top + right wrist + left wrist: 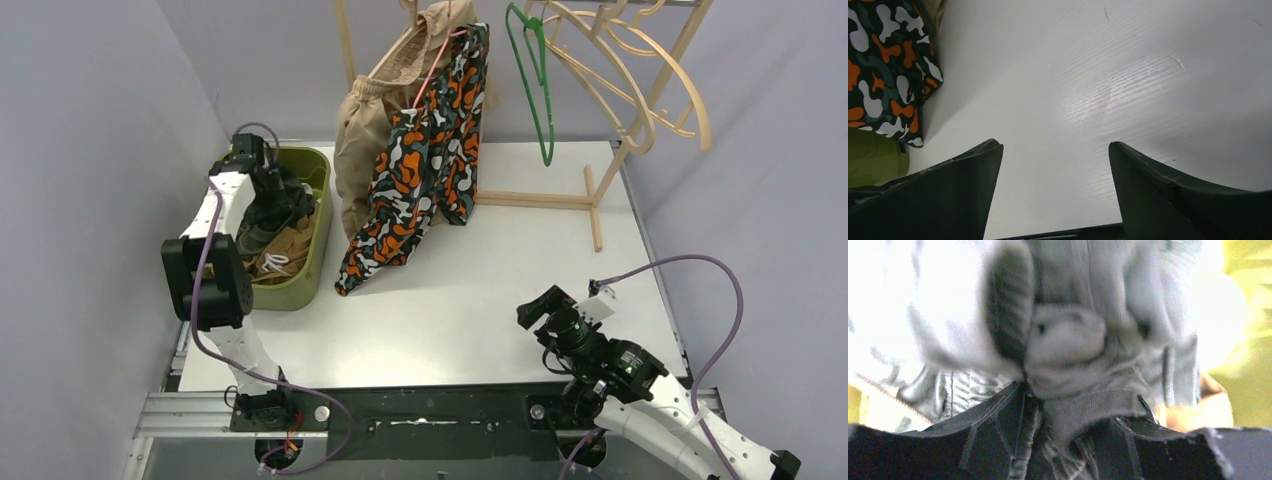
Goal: Remove the shorts from the hanger
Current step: Place the shorts in the basket, then pick up the hanger from the clothes rod.
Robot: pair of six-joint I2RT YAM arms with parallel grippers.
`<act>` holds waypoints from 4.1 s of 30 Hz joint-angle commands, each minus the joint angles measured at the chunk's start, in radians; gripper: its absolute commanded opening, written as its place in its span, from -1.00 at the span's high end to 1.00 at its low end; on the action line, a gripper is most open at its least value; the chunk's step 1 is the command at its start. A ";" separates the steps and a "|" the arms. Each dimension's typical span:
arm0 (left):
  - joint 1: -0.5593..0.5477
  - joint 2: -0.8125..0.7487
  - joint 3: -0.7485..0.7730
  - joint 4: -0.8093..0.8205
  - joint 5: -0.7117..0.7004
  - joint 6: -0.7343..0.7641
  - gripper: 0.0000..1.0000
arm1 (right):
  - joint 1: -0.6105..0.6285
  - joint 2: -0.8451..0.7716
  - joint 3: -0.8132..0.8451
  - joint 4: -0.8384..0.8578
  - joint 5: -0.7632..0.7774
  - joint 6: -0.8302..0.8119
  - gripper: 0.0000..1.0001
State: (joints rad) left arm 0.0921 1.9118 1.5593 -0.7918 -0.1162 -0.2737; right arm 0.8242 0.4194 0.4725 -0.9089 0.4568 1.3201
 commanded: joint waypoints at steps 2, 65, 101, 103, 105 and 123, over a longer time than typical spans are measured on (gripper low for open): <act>-0.003 -0.223 0.005 -0.028 -0.008 0.011 0.00 | -0.002 -0.043 -0.006 0.130 -0.008 -0.112 -0.63; -0.038 -1.164 -0.816 0.315 0.085 -0.188 -0.49 | 0.194 0.886 1.012 0.475 0.108 -0.762 -0.98; -0.029 -1.123 -0.825 0.333 0.149 -0.185 -0.49 | -0.065 1.223 1.531 0.274 0.052 -0.944 -0.32; -0.029 -1.123 -0.826 0.332 0.148 -0.185 -0.48 | -0.079 1.271 1.618 0.215 0.038 -0.957 -0.15; -0.029 -1.123 -0.826 0.330 0.147 -0.185 -0.49 | -0.088 1.301 1.656 0.174 0.040 -0.957 -0.10; -0.029 -1.117 -0.827 0.334 0.157 -0.185 -0.49 | -0.124 1.240 1.589 0.320 0.150 -1.089 1.00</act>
State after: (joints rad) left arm 0.0559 0.7959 0.7277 -0.5186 0.0101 -0.4633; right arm 0.7055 1.7317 2.0769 -0.7258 0.5102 0.3046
